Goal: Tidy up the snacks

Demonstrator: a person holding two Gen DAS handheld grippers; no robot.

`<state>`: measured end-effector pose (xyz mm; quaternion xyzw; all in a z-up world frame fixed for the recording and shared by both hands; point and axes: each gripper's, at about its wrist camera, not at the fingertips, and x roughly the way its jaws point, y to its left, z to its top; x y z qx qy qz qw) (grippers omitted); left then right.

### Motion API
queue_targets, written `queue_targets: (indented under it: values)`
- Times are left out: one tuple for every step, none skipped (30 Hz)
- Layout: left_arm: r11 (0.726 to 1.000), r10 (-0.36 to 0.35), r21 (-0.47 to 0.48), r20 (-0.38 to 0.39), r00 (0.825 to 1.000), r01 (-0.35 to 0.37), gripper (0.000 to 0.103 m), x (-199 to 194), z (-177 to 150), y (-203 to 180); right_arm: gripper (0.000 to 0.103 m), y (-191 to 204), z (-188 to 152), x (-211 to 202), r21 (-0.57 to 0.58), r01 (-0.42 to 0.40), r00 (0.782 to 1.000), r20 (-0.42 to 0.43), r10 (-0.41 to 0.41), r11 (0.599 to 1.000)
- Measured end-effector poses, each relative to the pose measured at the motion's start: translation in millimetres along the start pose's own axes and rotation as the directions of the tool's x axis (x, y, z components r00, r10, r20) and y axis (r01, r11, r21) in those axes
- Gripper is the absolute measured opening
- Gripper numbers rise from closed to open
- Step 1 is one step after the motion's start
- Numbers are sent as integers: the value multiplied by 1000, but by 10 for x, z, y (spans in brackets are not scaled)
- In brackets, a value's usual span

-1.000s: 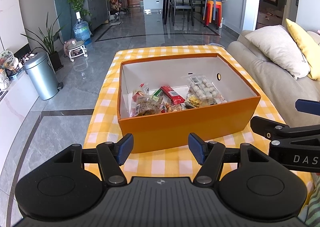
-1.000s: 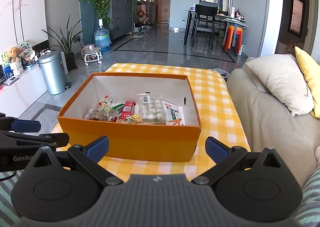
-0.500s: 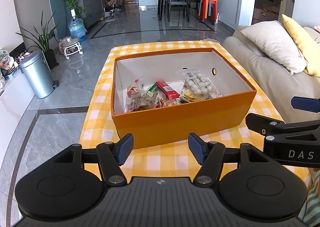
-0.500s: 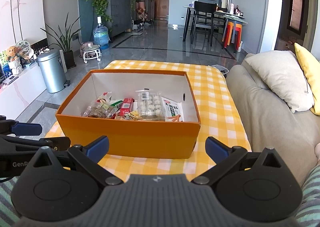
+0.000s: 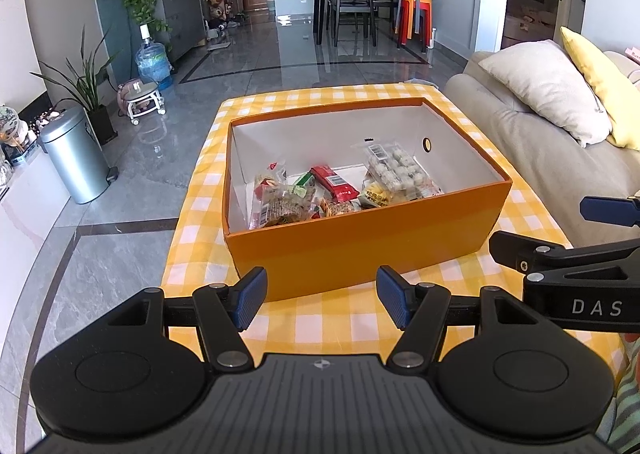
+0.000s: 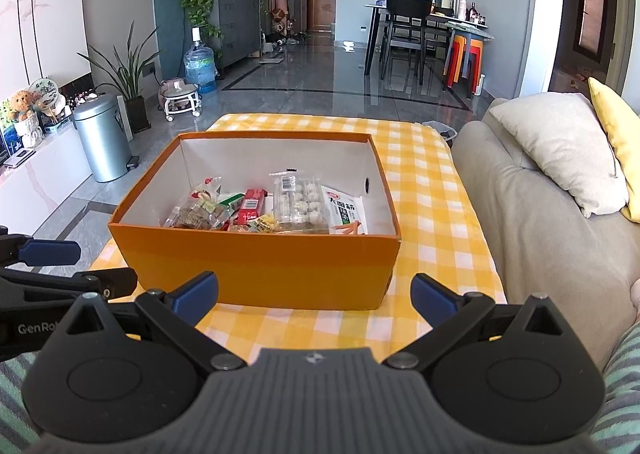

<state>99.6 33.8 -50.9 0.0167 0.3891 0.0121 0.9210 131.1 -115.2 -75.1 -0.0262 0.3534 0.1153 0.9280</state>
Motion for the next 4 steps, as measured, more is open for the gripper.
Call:
queue_targets:
  values:
    - [1000,1,-1,3,1000,-1,74,-4,0,3,99,1,1,4,1,0,1000,-2,0,1000]
    - [1000,0,-2,5,1000,0,74,-8,3,7,99,3,1,6,1,0,1000,-4,0,1000]
    - [1000,0,-3,7,1000,0,74,-16,3,11,99,2,0,10,2,0,1000,-6,0,1000]
    - [1000,1,-3,9,1000,-1,74,-19,5,13,99,1,-1,13,3,0,1000,-9,0,1000]
